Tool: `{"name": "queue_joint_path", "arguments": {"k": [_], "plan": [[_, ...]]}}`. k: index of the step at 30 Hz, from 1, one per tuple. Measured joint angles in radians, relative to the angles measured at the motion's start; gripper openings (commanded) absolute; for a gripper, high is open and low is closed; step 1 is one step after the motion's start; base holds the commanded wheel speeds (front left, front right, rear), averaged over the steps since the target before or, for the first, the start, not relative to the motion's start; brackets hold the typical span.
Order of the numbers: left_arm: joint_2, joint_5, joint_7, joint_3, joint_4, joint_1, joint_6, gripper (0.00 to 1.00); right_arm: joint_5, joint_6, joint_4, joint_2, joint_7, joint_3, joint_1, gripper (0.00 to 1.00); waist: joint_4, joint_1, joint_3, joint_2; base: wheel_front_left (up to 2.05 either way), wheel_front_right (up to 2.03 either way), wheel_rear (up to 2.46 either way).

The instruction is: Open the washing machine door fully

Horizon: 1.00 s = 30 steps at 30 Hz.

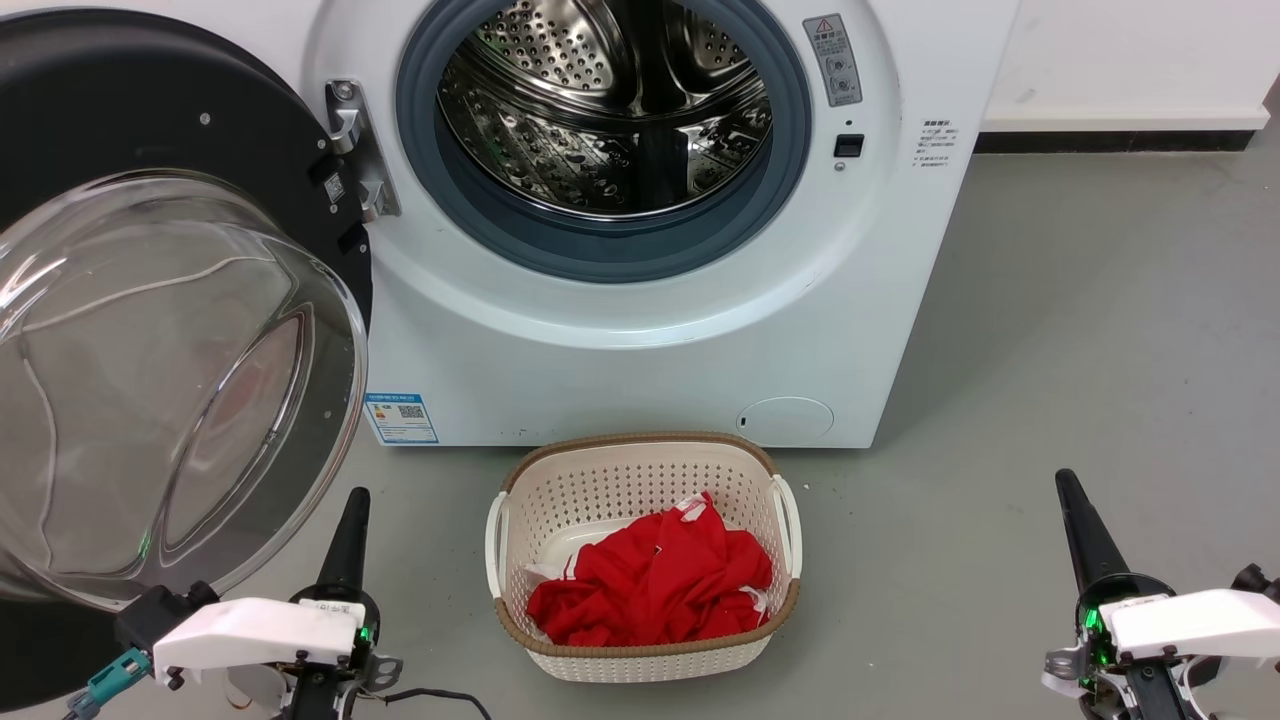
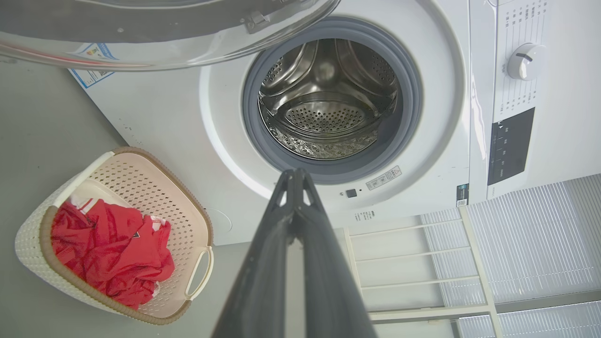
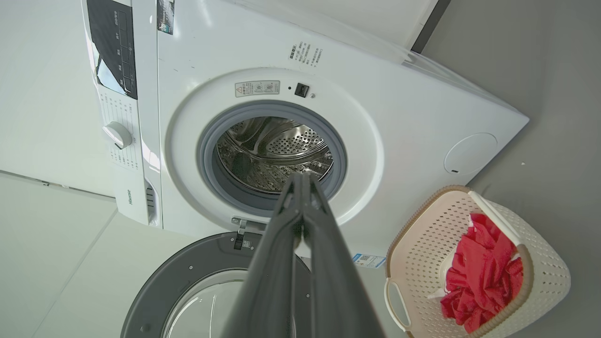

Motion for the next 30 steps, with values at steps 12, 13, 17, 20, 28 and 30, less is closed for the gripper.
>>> {"name": "queue_joint_path", "arguments": {"k": [12, 13, 17, 20, 28, 30], "plan": [[-0.005, -0.103, 0.026, 0.013, 0.003, -0.005, -0.011, 0.00, 0.104, 0.000, 0.014, 0.000, 0.022, -0.007, -0.013, 0.00, -0.001, 0.0000, 0.001, 0.0000, 0.00, 0.00, 0.00], [-0.006, -0.111, 0.030, 0.015, 0.003, -0.005, -0.011, 0.00, 0.112, 0.000, 0.016, 0.000, 0.023, -0.008, -0.014, 0.00, -0.001, 0.0000, 0.001, 0.0000, 0.00, 0.00, 0.00], [-0.007, -0.145, 0.036, 0.020, 0.004, -0.006, -0.013, 0.00, 0.144, 0.000, 0.022, 0.000, 0.031, -0.010, -0.018, 0.00, -0.001, 0.0000, 0.001, 0.0000, 0.00, 0.00, 0.00], [-0.008, -0.168, 0.043, 0.024, 0.005, -0.006, -0.017, 0.00, 0.167, 0.000, 0.025, 0.000, 0.036, -0.012, -0.027, 0.00, -0.001, 0.0000, 0.002, 0.0000, 0.00, 0.00, 0.00], [-0.011, -0.228, 0.057, 0.033, 0.007, -0.013, -0.021, 0.00, 0.227, 0.000, 0.034, 0.001, 0.049, -0.016, -0.035, 0.00, -0.001, 0.0001, 0.002, 0.0000, 0.00, 0.00, 0.00], [-0.011, -0.242, 0.062, 0.035, 0.007, -0.014, -0.025, 0.00, 0.239, 0.000, 0.036, 0.001, 0.052, -0.018, -0.036, 0.00, -0.002, 0.0000, 0.003, 0.0000, 0.00, 0.00, 0.00]]}}
